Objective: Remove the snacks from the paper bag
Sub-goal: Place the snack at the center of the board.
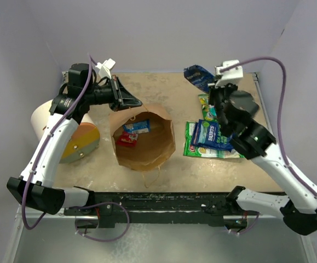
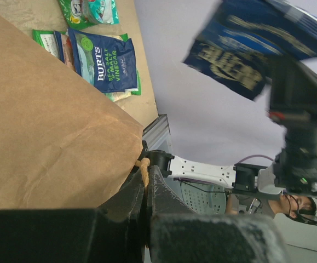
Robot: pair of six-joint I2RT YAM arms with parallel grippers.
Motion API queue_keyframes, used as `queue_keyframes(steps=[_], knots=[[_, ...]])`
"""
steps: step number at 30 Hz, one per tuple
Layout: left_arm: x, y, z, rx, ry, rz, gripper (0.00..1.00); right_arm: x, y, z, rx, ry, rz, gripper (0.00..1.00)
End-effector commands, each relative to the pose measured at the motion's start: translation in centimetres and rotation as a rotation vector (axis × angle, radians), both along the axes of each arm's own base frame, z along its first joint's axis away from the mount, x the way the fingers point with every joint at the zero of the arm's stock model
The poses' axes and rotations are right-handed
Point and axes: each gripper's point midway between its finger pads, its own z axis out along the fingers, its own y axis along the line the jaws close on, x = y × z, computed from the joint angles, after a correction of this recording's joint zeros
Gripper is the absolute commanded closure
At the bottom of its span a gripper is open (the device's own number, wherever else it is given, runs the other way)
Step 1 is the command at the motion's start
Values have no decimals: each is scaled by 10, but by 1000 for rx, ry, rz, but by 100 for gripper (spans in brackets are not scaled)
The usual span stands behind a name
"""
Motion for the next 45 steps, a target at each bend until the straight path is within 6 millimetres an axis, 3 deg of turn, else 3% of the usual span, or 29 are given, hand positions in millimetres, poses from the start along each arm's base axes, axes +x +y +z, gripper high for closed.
queue_keyframes(steps=[1, 5, 8, 11, 18, 27, 31, 39, 45], knots=[[-6, 4, 16, -4, -72, 2, 100, 29, -38, -83, 37, 236, -202, 100], [-7, 4, 12, -2, -60, 1, 100, 32, -42, -135, 260, 374, -186, 100], [-7, 2, 11, -16, -53, -5, 100, 33, -34, -161, 412, 438, -145, 100], [-7, 1, 11, -21, -48, -7, 100, 36, -39, -184, 520, 503, -184, 100], [-9, 2, 9, -14, -45, -8, 100, 40, -47, -214, 815, 522, -231, 100], [-10, 2, 9, -15, -45, -12, 100, 56, -98, -237, 1229, 339, -519, 100], [-11, 2, 11, -18, -50, -16, 100, 62, -113, -259, 1378, 297, -613, 100], [-13, 4, 9, -9, -54, -16, 100, 34, -133, -304, 1550, 241, -770, 100], [-12, 3, 7, -9, -47, -18, 100, 10, -127, -353, 1597, 348, -852, 100]])
